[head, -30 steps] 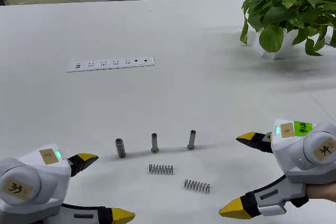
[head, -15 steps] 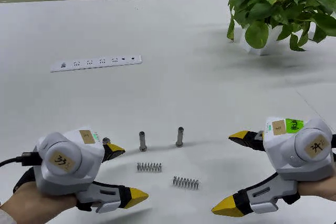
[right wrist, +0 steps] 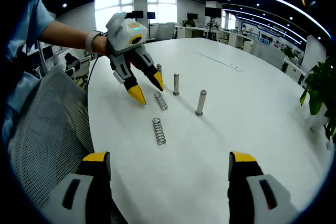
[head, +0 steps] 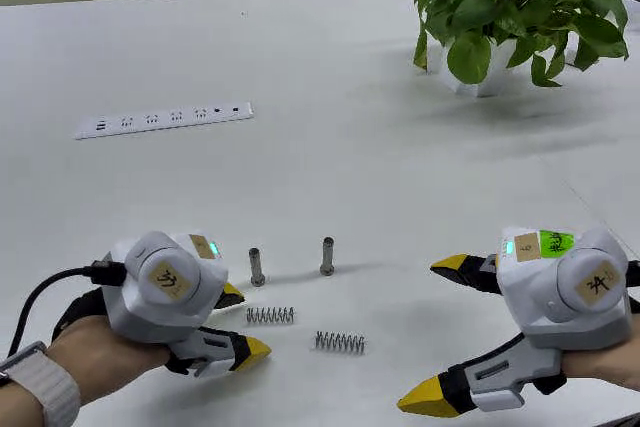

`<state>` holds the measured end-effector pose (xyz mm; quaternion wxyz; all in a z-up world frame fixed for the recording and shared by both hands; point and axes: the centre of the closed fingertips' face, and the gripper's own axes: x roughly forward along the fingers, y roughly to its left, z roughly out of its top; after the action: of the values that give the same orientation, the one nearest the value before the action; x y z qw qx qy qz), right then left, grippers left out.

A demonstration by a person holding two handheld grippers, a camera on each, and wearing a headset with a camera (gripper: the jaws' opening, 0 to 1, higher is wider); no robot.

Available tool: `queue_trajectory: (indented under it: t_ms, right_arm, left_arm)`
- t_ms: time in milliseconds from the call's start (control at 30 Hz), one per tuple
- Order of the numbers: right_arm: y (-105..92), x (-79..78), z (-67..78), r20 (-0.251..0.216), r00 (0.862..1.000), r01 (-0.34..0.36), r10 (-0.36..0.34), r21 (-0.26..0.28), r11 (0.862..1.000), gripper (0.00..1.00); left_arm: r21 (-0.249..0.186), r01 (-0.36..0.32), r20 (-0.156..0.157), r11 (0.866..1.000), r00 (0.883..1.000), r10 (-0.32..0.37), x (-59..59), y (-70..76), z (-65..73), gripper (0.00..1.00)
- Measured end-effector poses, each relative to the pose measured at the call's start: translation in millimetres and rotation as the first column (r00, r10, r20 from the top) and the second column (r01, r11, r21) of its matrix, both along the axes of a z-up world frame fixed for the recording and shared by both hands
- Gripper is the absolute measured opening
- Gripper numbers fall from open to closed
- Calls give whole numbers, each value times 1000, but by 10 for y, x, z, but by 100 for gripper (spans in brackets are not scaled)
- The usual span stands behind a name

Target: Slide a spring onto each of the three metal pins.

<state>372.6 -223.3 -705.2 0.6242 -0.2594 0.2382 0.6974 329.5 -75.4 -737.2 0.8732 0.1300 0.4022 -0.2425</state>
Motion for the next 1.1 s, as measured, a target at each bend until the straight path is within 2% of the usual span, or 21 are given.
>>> queue_trajectory:
  t_ms: [100, 233, 300, 367, 467, 567, 700, 800, 900, 1100]
  right_arm:
    - [-13, -1, -1, -1, 1000, 6, -6, 2, 1000, 94]
    - [-19, -19, -9, -6, 1000, 7, -7, 4, 1000, 94]
    - [-14, -35, -7, -10, 1000, 9, -9, 6, 1000, 94]
    - [-11, -47, -6, -14, 1000, 9, -9, 8, 1000, 94]
    - [-14, -50, -9, -15, 1000, 11, -11, 8, 1000, 94]
    - [-19, -55, -11, -16, 1000, 13, -13, 8, 1000, 94]
    - [-25, -56, -21, -19, 1000, 15, -15, 9, 1000, 94]
    - [-27, -64, -29, -22, 1000, 16, -15, 9, 1000, 94]
    - [-26, -71, -35, -24, 1000, 15, -15, 8, 1000, 93]
    - [-21, -83, -47, -29, 1000, 13, -12, 9, 1000, 93]
  left_arm:
    - [-1, -21, -11, 1000, 1000, 21, 63, 69, -23, 33]
    - [8, -22, -27, 1000, 999, 22, 81, 30, -47, 25]
    - [9, -21, -46, 1000, 999, 21, 75, 24, -80, 25]
    - [29, -10, -75, 1000, 997, 12, 47, 27, -122, 25]
    - [28, -2, -84, 1000, 996, 4, 47, 32, -152, 25]
    - [26, 6, -107, 1000, 994, -3, 42, 16, -177, 26]
    - [35, 14, -111, 999, 994, -10, 66, 10, -155, 24]
    - [67, 44, -120, 997, 992, -36, 63, 17, -155, 22]
    - [75, 60, -131, 995, 990, -50, 72, 26, -156, 22]
    - [104, 111, -165, 988, 982, -92, 75, 3, -159, 22]
